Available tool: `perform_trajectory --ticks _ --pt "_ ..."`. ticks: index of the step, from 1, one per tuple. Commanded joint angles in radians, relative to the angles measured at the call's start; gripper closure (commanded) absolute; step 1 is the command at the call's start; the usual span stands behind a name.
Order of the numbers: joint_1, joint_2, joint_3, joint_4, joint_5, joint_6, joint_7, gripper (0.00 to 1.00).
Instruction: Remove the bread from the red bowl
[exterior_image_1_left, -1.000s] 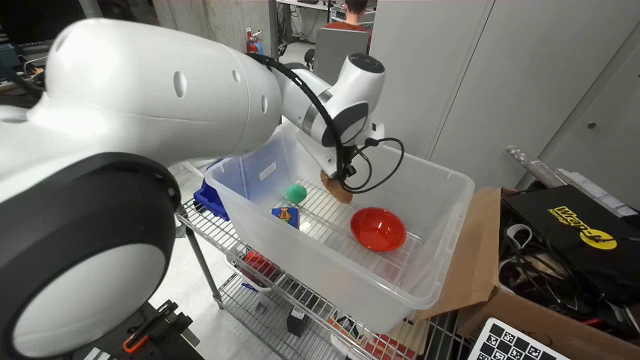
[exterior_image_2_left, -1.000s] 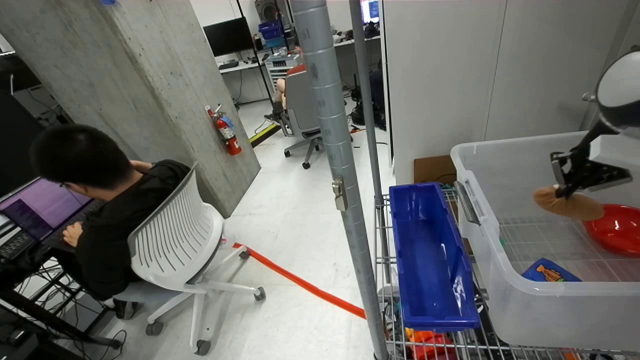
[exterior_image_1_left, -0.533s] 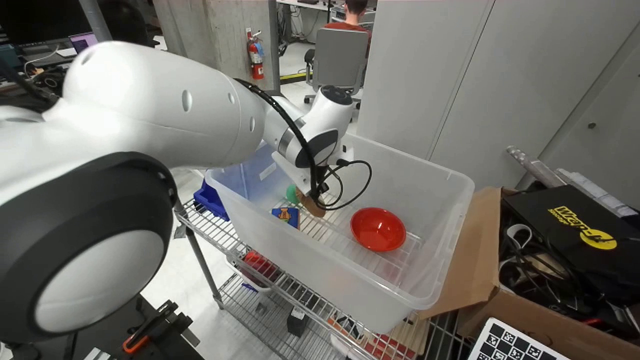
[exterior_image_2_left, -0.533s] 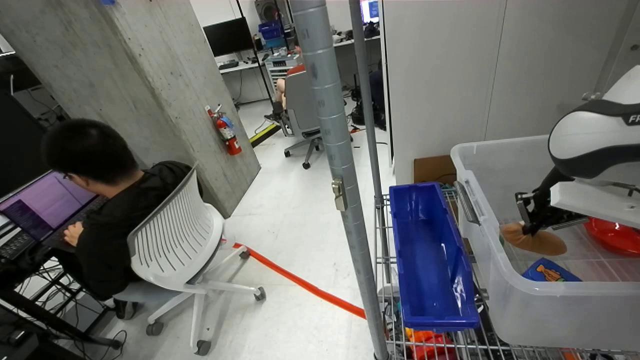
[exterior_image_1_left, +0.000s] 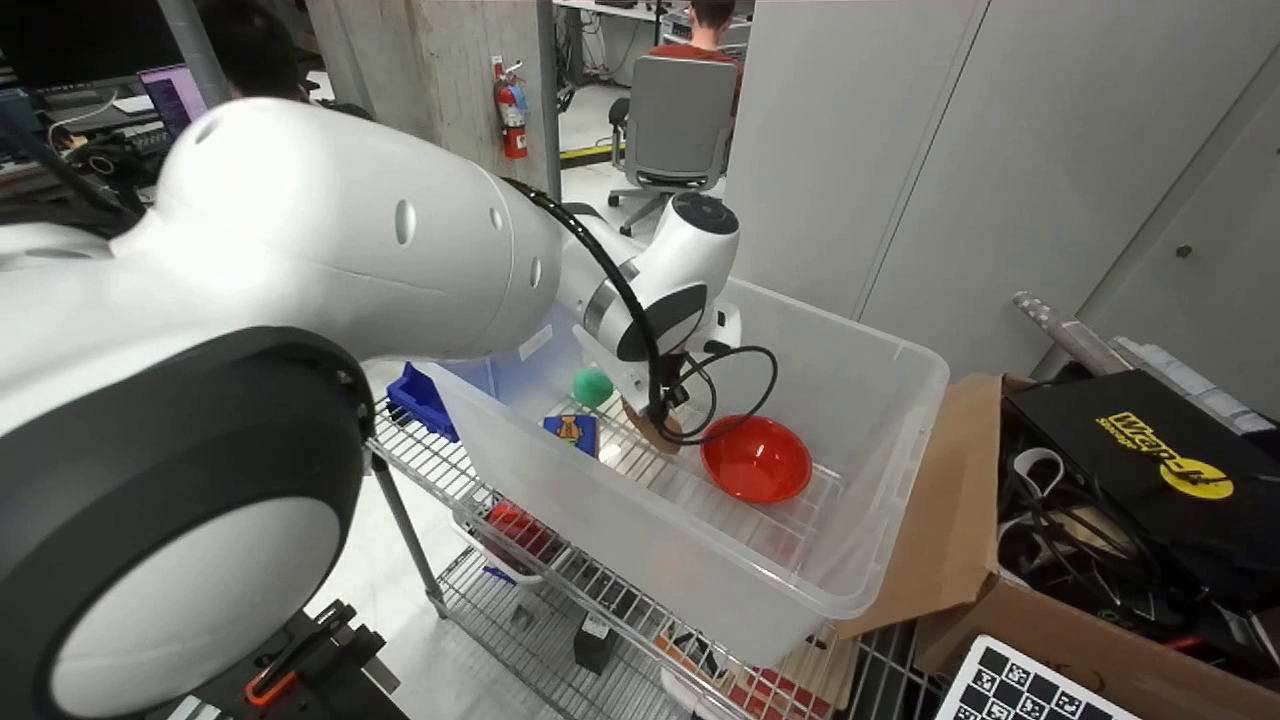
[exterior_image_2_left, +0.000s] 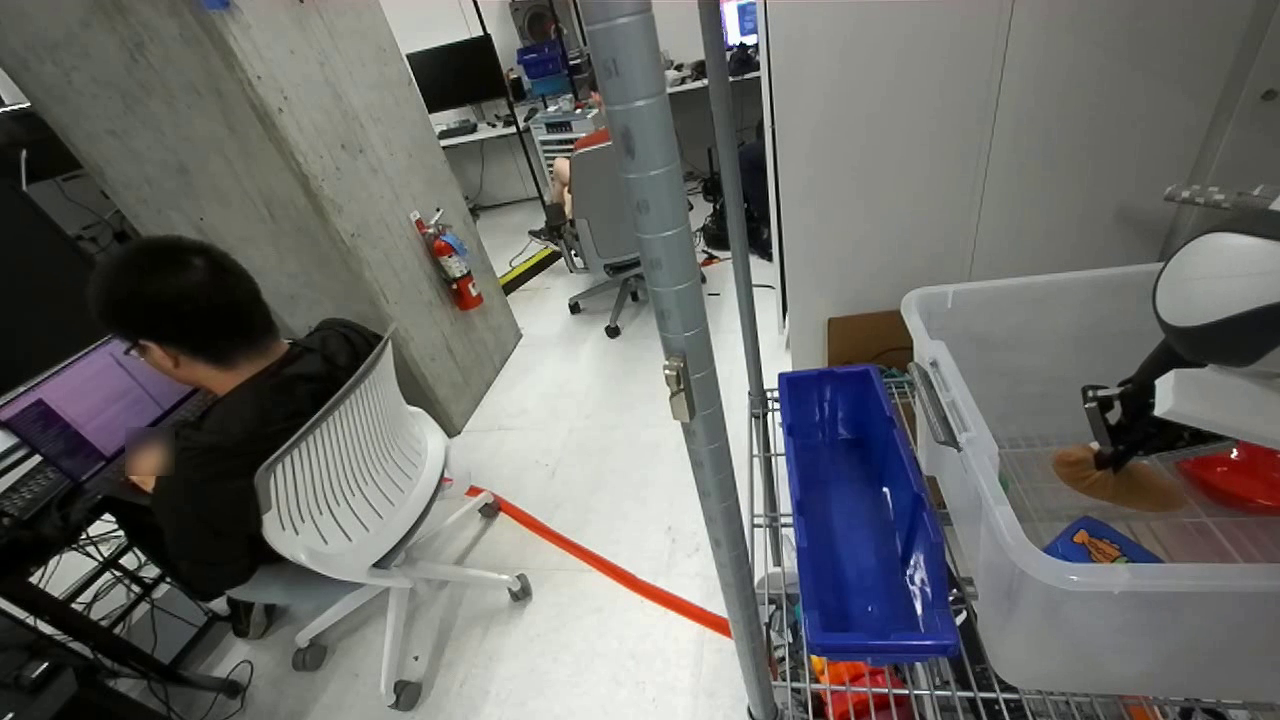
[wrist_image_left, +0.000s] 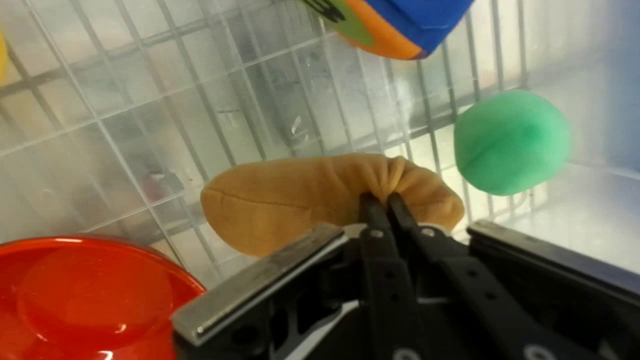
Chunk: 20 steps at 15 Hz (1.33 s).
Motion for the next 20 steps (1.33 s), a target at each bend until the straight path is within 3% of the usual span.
perform_trajectory --ticks 1,8,9,15,17,20 --pt "-0.001 0.049 -0.030 0.023 -0.003 0.033 0.005 0.99" --pt "0.018 0.111 -0.054 0.046 -0.024 0.042 0.013 0.99" --pt "0.022 0.103 -0.052 0.038 -0.023 0.039 0.014 0.73" --pt "0.058 0.006 -0.079 -0.060 -0.049 0.043 0.043 0.34" --pt "0.072 -0.058 -0.093 -0.129 -0.074 0.044 0.042 0.19" --pt "0.066 -0.203 -0.057 -0.282 -0.073 0.030 -0.010 0.00"
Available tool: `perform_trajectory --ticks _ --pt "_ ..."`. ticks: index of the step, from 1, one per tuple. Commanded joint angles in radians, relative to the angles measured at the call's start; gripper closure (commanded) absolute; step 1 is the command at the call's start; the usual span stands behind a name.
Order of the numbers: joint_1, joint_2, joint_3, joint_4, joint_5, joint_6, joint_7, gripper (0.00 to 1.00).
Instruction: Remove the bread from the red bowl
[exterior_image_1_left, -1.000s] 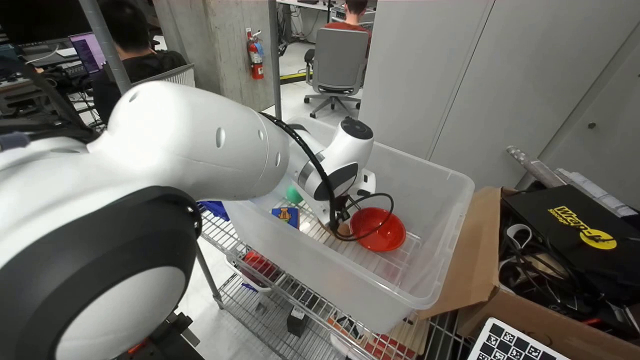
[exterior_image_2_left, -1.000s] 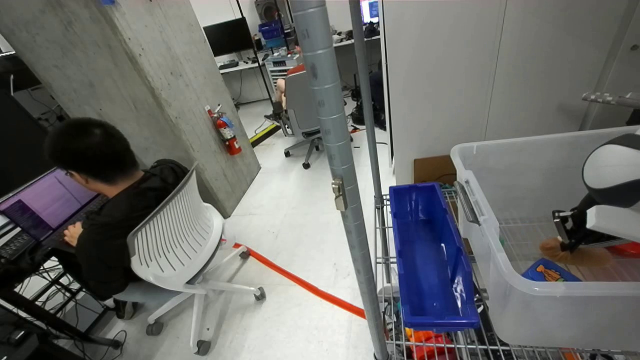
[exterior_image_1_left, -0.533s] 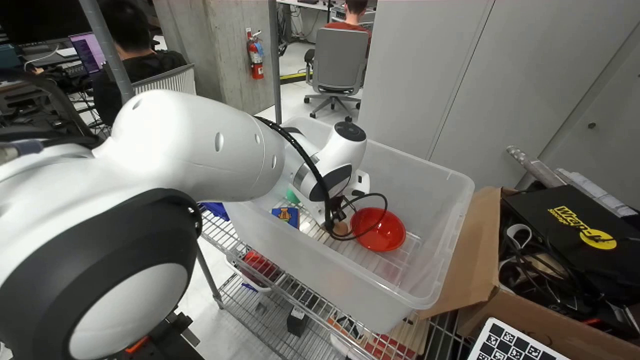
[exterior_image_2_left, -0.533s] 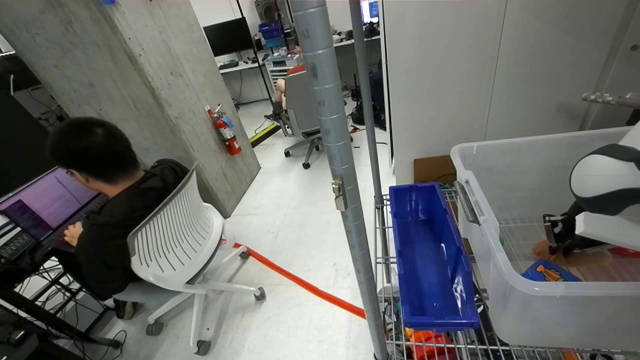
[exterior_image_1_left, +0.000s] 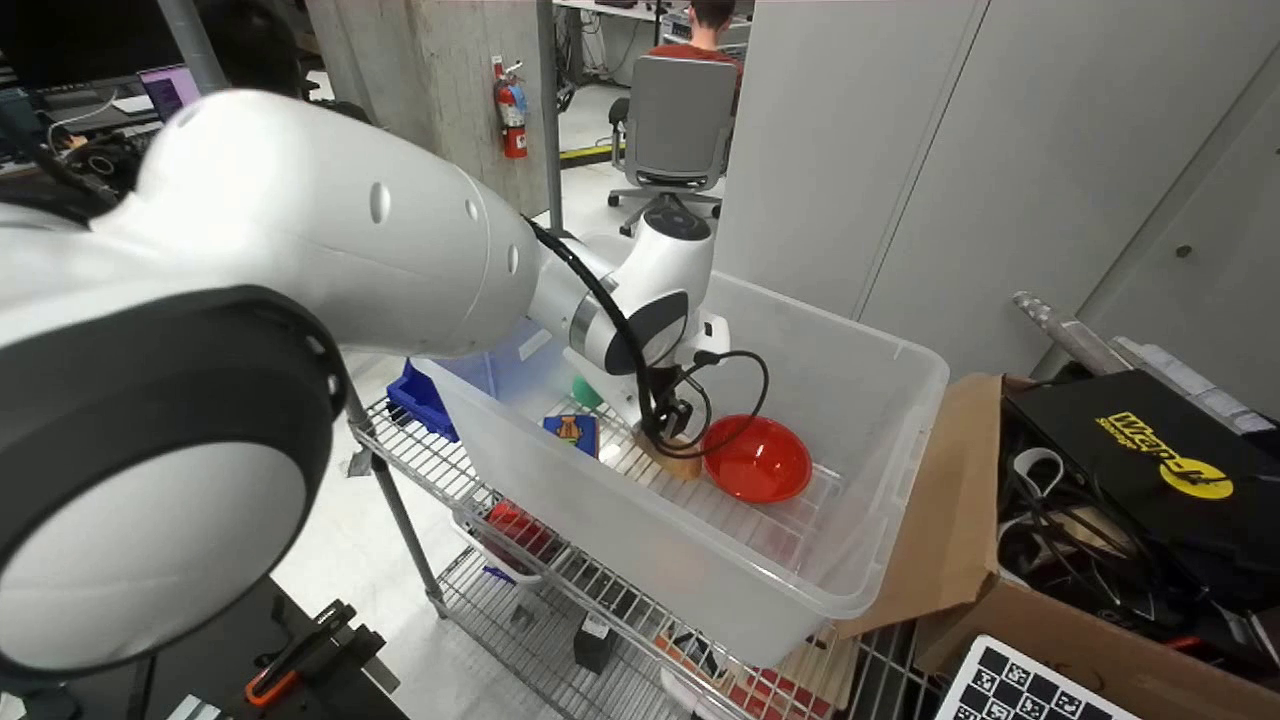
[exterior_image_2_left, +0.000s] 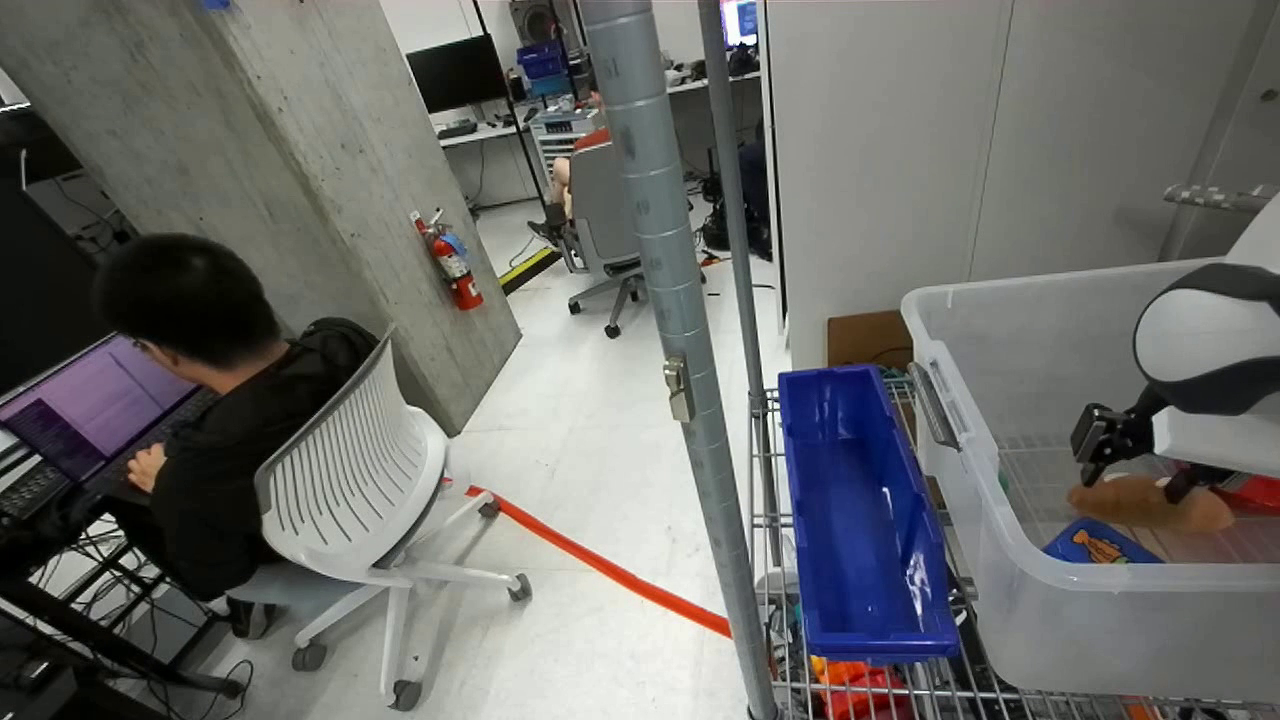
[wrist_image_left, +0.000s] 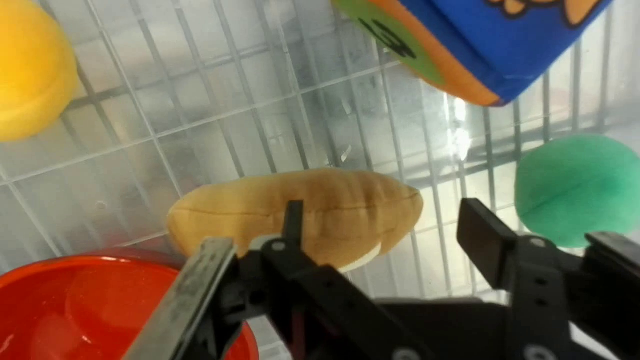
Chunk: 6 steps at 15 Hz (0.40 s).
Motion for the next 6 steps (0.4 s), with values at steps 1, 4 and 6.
perform_trajectory --ticks 1,4,6 --pt "-0.002 -0.215 0.032 -0.233 0.004 -0.016 -0.049 0.00" --pt "0.003 -0.176 0.034 -0.177 0.008 -0.008 -0.038 0.00" --pt "0.005 -0.217 0.038 -0.209 0.010 -0.009 -0.039 0.00"
